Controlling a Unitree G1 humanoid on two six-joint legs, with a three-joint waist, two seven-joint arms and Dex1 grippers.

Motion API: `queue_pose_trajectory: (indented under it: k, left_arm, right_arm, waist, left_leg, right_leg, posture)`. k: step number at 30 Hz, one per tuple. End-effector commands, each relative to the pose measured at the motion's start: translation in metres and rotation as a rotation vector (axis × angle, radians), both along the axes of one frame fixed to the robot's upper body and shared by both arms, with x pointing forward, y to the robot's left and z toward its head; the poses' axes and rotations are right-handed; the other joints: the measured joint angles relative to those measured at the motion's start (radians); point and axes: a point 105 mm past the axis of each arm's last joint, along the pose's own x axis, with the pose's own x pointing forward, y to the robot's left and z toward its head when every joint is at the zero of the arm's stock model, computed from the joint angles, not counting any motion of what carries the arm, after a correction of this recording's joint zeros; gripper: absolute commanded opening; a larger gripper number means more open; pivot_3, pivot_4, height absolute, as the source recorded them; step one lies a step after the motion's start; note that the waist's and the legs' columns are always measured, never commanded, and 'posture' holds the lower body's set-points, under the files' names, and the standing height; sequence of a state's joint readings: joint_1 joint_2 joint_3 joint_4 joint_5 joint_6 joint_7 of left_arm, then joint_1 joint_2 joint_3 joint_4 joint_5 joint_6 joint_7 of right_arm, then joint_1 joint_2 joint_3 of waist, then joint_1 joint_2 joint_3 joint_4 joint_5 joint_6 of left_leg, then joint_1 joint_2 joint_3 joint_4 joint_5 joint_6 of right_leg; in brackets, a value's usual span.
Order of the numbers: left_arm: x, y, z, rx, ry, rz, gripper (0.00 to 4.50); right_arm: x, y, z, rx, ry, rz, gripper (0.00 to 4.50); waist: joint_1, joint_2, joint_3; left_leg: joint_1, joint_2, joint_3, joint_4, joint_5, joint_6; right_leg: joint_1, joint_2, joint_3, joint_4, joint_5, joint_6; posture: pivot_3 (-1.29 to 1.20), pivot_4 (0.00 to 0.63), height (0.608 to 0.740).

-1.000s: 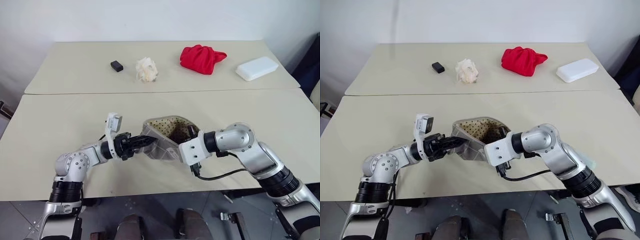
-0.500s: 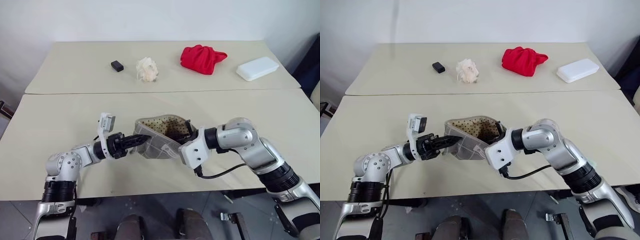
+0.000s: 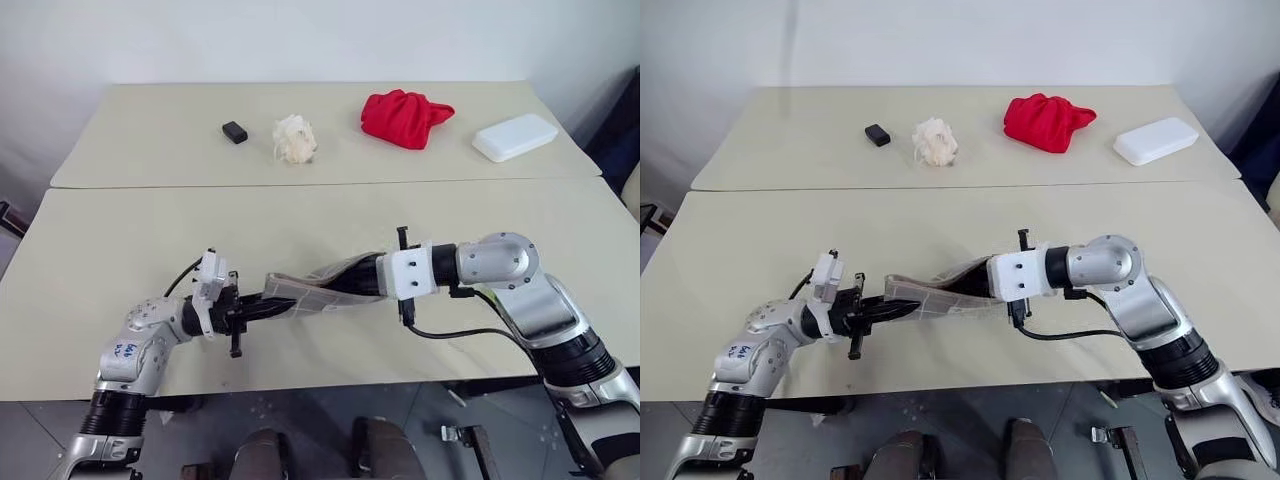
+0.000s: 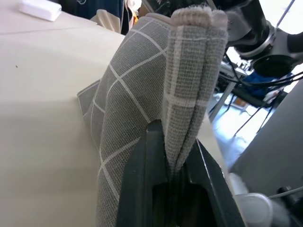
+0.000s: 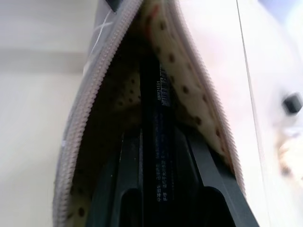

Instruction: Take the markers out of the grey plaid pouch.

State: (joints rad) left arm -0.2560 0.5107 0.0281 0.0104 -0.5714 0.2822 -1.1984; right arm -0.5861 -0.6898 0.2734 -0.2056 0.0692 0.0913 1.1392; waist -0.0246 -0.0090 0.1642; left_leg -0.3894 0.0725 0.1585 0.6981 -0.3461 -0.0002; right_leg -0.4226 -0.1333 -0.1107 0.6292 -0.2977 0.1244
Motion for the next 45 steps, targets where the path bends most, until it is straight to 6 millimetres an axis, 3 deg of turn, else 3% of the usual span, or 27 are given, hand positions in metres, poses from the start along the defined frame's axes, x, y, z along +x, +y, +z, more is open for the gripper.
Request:
queue_pose_trajectory:
  k: [1, 7, 12, 16, 19, 22, 26, 30, 32, 35, 37, 41, 43, 44, 45]
  left_arm:
    - [-0.002, 0.001, -0.005, 0.033, -0.046, 0.000, 0.00]
    - [0.008, 0.003, -0.004, 0.037, -0.091, 0.042, 0.00]
    - [0.015, -0.001, -0.002, 0.039, -0.125, 0.052, 0.00]
    - [0.016, -0.003, -0.002, 0.030, -0.125, 0.041, 0.00]
    - [0.016, -0.002, -0.001, 0.029, -0.118, 0.040, 0.00]
    - [0.016, 0.002, 0.004, -0.007, -0.071, 0.054, 0.00]
    - [0.008, 0.013, 0.015, -0.080, 0.118, 0.020, 0.00]
    - [0.000, 0.024, 0.018, -0.086, 0.246, -0.006, 0.00]
    - [0.002, 0.031, 0.016, -0.062, 0.355, 0.015, 0.00]
    - [0.008, 0.033, 0.013, -0.055, 0.456, 0.058, 0.00]
    - [0.014, 0.033, 0.012, -0.069, 0.510, 0.086, 0.00]
    - [0.028, 0.035, 0.011, -0.103, 0.594, 0.160, 0.00]
    - [0.035, 0.041, 0.011, -0.124, 0.644, 0.216, 0.00]
    - [0.039, 0.045, 0.011, -0.129, 0.675, 0.250, 0.00]
    - [0.041, 0.049, 0.010, -0.131, 0.692, 0.276, 0.00]
  right_arm:
    - [-0.010, -0.003, 0.019, 0.100, 0.086, -0.010, 0.58]
    - [-0.021, -0.020, 0.021, 0.065, 0.256, -0.043, 0.58]
    - [-0.051, -0.001, 0.045, 0.153, 0.462, 0.087, 0.58]
    - [-0.058, 0.000, 0.046, 0.176, 0.495, 0.127, 0.58]
    - [-0.056, -0.008, 0.048, 0.240, 0.509, 0.135, 0.58]
    - [-0.058, -0.015, 0.065, 0.364, 0.552, 0.148, 0.58]
    - [-0.051, -0.052, 0.081, 0.457, 0.600, -0.021, 0.58]
    - [-0.041, -0.088, 0.067, 0.446, 0.590, -0.240, 0.58]
    - [-0.027, -0.128, 0.028, 0.386, 0.550, -0.501, 0.58]
    - [-0.025, -0.168, -0.016, 0.264, 0.502, -0.695, 0.58]
    - [-0.022, -0.187, -0.036, 0.232, 0.436, -0.781, 0.58]
    - [-0.020, -0.207, -0.054, 0.200, 0.443, -0.869, 0.58]
    - [-0.023, -0.202, -0.051, 0.235, 0.463, -0.827, 0.58]
    - [-0.024, -0.196, -0.045, 0.270, 0.460, -0.789, 1.29]
    - [-0.023, -0.193, -0.038, 0.300, 0.437, -0.767, 1.55]
  waist:
    - [0.000, 0.000, 0.000]
    - [0.007, 0.000, 0.000]
    - [0.008, 0.000, 0.000]
    - [0.013, 0.000, 0.000]
    - [0.022, 0.000, 0.000]
    - [0.025, 0.000, 0.000]
    - [0.025, 0.000, 0.000]
    - [0.024, 0.000, 0.000]
    - [0.029, -0.002, -0.001]
    - [0.036, -0.003, -0.001]
    - [0.035, -0.003, -0.001]
    - [0.026, -0.003, -0.001]
    - [0.022, -0.003, 0.000]
    - [0.021, -0.003, 0.000]
    - [0.021, -0.003, 0.000]
  left_leg:
    - [0.000, 0.000, 0.000, 0.000, 0.000, 0.000]
    - [0.000, 0.000, 0.000, 0.000, 0.000, 0.001]
    - [0.000, 0.000, -0.001, 0.000, 0.000, 0.001]
    - [0.000, 0.000, -0.001, 0.000, 0.000, 0.001]
    - [-0.001, 0.000, -0.001, 0.000, -0.001, 0.001]
    - [-0.001, 0.000, -0.001, 0.001, -0.001, 0.001]
    - [-0.001, 0.000, -0.001, 0.001, -0.001, 0.001]
    - [-0.001, 0.000, -0.002, 0.000, -0.001, 0.001]
    - [0.000, 0.000, -0.002, 0.000, -0.001, 0.001]
    - [-0.001, -0.001, -0.002, 0.000, -0.001, 0.001]
    - [0.000, -0.002, -0.001, 0.000, -0.001, 0.001]
    - [0.003, -0.002, 0.000, 0.001, 0.000, 0.001]
    - [0.003, -0.001, 0.000, 0.000, 0.000, 0.000]
    - [0.003, -0.001, 0.000, 0.000, 0.000, 0.000]
    - [0.003, -0.001, 0.000, 0.000, 0.000, 0.000]
  right_leg:
    - [0.000, 0.000, 0.000, 0.000, 0.000, 0.000]
    - [0.000, 0.000, 0.000, 0.000, 0.000, 0.000]
    - [0.000, 0.000, 0.000, 0.000, 0.000, 0.000]
    - [0.000, 0.000, 0.000, 0.000, 0.000, 0.000]
    - [0.000, 0.000, 0.000, -0.001, 0.000, 0.000]
    - [0.000, -0.001, 0.000, 0.000, 0.000, 0.000]
    - [0.000, 0.000, 0.000, 0.000, 0.000, 0.000]
    - [0.000, -0.001, 0.000, -0.001, 0.000, 0.000]
    - [0.000, 0.000, 0.000, -0.001, 0.000, 0.000]
    - [0.002, -0.001, -0.001, -0.002, 0.000, 0.000]
    - [0.002, -0.002, 0.000, -0.002, 0.001, 0.001]
    - [0.002, -0.001, 0.002, -0.001, 0.001, 0.001]
    - [0.002, 0.000, 0.002, -0.001, 0.001, 0.001]
    - [0.002, 0.000, 0.002, -0.001, 0.000, 0.001]
    - [0.002, 0.000, 0.002, -0.001, 0.001, 0.001]
  posture:
    - [0.00, 0.150, 0.740]
    - [0.00, 0.150, 0.740]
    - [0.00, 0.150, 0.740]
    - [0.00, 0.150, 0.740]
    - [0.00, 0.150, 0.740]
    - [0.00, 0.150, 0.740]
    - [0.00, 0.150, 0.740]
    - [0.00, 0.150, 0.740]
    - [0.00, 0.150, 0.740]
    - [0.00, 0.150, 0.740]
    - [0.00, 0.150, 0.740]
    - [0.00, 0.150, 0.740]
    - [0.00, 0.150, 0.740]
    - [0.00, 0.150, 0.740]
    - [0.00, 0.150, 0.740]
